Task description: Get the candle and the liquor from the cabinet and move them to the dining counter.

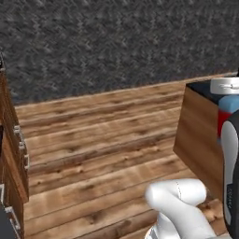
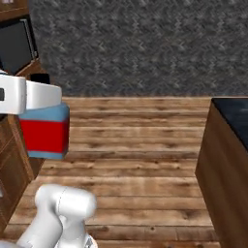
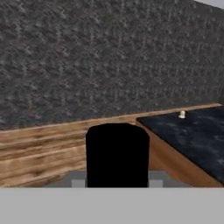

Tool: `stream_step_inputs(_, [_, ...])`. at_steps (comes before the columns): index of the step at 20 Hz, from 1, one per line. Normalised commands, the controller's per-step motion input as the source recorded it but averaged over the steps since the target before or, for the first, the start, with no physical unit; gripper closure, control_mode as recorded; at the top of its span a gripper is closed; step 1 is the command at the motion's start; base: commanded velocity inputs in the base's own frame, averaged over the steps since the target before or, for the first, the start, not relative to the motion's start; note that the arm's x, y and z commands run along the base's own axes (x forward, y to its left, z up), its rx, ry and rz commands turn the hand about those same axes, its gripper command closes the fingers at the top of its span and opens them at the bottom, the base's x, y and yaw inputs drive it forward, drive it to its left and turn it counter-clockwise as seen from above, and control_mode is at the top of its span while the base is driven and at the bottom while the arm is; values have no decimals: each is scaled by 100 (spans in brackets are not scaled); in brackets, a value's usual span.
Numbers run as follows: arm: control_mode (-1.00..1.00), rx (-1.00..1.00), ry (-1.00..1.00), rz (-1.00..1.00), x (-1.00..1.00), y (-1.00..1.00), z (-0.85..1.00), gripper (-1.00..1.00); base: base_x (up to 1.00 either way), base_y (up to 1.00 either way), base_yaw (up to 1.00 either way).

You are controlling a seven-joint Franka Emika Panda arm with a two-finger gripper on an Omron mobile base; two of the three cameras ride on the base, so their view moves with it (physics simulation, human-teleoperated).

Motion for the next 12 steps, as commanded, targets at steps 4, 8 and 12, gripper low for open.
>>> stream_step_inputs(4, [100,0,0,0,0,0,0,100,95,78,-53])
stream_step_inputs(8, [100,0,0,0,0,0,0,100,92,64,-52])
stream_step_inputs(12, [100,0,0,0,0,0,0,100,88,68,-52])
